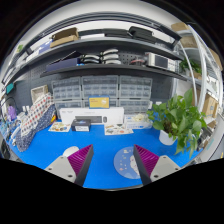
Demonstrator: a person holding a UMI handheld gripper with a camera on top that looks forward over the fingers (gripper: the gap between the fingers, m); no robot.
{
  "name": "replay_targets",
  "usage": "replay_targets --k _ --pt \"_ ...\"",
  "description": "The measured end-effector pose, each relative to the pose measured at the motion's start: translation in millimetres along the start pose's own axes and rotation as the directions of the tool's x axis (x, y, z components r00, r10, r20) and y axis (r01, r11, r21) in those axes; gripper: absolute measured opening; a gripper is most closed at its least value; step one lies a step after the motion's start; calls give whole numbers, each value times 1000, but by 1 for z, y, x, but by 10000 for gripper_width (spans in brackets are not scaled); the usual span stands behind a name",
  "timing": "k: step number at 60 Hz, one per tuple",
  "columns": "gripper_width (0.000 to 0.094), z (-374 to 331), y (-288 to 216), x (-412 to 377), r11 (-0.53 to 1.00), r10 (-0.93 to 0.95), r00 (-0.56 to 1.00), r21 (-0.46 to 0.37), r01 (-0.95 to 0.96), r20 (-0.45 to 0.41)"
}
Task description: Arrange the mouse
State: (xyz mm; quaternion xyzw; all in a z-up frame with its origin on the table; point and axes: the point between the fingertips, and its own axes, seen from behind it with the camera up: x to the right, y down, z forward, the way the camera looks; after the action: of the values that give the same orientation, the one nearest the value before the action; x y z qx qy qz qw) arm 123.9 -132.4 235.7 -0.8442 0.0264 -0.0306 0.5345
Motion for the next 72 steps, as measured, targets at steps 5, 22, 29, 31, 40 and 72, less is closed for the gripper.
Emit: replay_targets --k 5,22,29,31,40,72 --pt "806 2 18 -9 1000 -6 1000 -12 7 10" --pt "798 30 128 -87 991 0 996 -137 13 93" --pt "799 53 166 -138 976 -3 989 -217 36 148" --pt "800 61 172 -151 972 -10 987 -230 47 161" --pt "810 101 183 -204 959 -25 978 -270 82 208" --pt "799 239 152 -271 942 -13 988 -328 65 157"
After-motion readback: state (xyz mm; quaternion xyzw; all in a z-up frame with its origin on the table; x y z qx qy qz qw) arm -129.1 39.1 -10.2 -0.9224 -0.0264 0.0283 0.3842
